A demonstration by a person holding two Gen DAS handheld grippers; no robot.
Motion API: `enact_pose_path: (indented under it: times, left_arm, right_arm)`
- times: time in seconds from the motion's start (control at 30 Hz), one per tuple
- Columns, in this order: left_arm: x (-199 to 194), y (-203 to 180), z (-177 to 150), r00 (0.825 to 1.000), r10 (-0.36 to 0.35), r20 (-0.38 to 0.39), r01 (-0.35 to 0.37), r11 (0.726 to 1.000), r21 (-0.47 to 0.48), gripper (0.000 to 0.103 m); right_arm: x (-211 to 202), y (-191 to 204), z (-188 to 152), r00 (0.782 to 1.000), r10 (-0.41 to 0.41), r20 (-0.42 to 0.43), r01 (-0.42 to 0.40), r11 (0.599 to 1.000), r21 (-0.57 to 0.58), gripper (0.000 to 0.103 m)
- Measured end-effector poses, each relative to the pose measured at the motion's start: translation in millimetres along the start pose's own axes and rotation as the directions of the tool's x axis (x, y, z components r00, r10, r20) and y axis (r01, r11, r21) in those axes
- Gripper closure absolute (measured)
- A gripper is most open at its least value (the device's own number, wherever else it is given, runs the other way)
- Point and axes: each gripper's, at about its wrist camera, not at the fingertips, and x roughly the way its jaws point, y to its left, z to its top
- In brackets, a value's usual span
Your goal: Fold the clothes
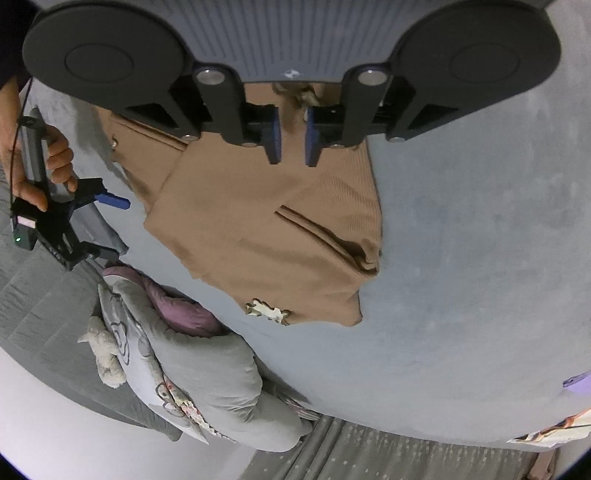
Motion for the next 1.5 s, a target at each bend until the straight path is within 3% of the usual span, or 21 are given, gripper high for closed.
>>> enact_pose_path:
  times: [0.23, 0.3, 0.47, 0.73, 0.93, 1.13, 1.3, 1.5]
  left_arm:
    - [14.2, -10.1, -4.7, 0.999, 0.049, -0.022, -0.046, 0.993, 0.106, 0.086]
    - [15.9, -13.4, -5.1, 0.998, 0.063, -0.024, -0.060, 0.991, 0.123, 0.103]
    - [11.8, -23.0, -4.6, 0.995, 0.096, -0.022, -0.091, 0.980, 0.176, 0.103]
    - [-4.9, -11.7, -0.3, 0.995, 0.096, 0.034, -0.099, 0.986, 0.131, 0.102]
    - [4.5, -3.9, -2.4, 0.997, 0.080, -0.012, -0.078, 0.992, 0.099, 0.100]
    - [12.8, -8.4, -4.8, 0.996, 0.091, -0.024, -0.088, 0.990, 0.112, 0.084]
    - [14.5, -17.1, -8.1, 0.996, 0.080, -0.024, -0.075, 0.984, 0.160, 0.062]
    - [14.4, -20.2, -9.3, 0.998, 0.055, -0.029, -0.050, 0.985, 0.164, 0.045]
  right_arm:
    - [3.3, 3.6, -2.0, 1.000, -0.028, 0.006, 0.028, 0.999, -0.016, 0.000]
    - [2.0, 4.1, -2.7, 1.000, -0.029, 0.008, 0.029, 0.999, -0.020, 0.000]
    - [-1.2, 5.4, -4.3, 0.999, -0.033, 0.014, 0.033, 0.999, -0.029, 0.000]
    - [-4.7, 7.9, -7.9, 0.999, -0.037, 0.018, 0.038, 0.998, -0.042, 0.000]
    - [-5.6, 10.2, -11.4, 0.999, -0.040, 0.015, 0.041, 0.998, -0.052, 0.000]
    - [-6.8, 12.6, -14.9, 0.999, -0.044, 0.011, 0.045, 0.997, -0.061, 0.000]
    - [-8.0, 14.5, -16.8, 0.999, -0.044, 0.008, 0.045, 0.997, -0.066, 0.000]
    - [-7.5, 11.2, -17.7, 0.999, -0.043, 0.005, 0.043, 0.996, -0.072, 0.000]
